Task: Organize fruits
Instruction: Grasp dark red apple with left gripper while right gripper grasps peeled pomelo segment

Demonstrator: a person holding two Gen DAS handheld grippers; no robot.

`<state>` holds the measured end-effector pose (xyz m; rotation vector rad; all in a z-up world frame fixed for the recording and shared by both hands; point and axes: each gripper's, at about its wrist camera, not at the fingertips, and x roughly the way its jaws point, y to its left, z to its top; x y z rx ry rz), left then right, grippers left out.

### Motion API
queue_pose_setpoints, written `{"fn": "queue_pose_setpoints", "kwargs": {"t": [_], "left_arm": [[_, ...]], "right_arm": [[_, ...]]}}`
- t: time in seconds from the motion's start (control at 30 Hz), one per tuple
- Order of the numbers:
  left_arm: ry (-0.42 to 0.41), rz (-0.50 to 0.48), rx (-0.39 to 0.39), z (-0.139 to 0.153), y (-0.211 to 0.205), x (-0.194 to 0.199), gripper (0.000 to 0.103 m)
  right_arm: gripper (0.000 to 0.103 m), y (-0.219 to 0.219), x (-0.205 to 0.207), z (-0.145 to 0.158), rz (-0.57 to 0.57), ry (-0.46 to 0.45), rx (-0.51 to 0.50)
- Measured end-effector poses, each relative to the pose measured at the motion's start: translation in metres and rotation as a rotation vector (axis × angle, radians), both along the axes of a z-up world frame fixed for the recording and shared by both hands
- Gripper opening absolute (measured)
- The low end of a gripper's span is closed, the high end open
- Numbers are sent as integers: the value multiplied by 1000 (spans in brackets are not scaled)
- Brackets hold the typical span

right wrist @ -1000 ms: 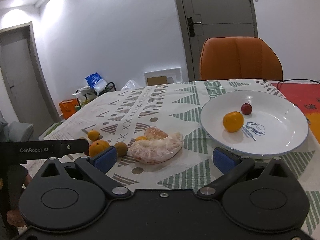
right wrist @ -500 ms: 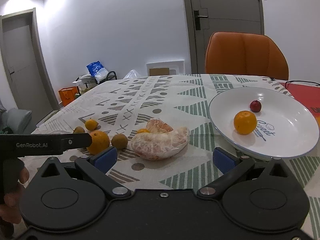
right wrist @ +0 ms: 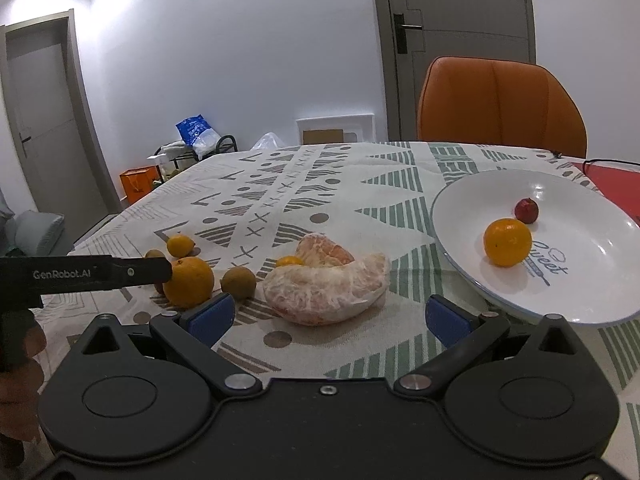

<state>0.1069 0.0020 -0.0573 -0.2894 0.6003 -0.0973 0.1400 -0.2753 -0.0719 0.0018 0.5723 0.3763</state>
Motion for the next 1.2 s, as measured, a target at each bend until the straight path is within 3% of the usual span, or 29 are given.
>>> {"fn": "queue_pose_setpoints", "kwargs": {"t": [0.2,0.37,0.9,1.07,1.2], "left_arm": [[-15,10,-31,4,10,-2,43],[20,5,-29,-4,12,4,39],[31,1,-7,-15,10,18,38],[35,-6,-7,-16,9,19,23],[42,-5,-13,-14,9,16,23]], "right_arm": [[101,6,5,-2,4,1,-22],[96,12,11,-5,-7,2,-48],[89,23,28,-12,-11,18,-109],[80,26,31,-15,5,34,-116],[79,25,28,-14,1,31,-110]]}}
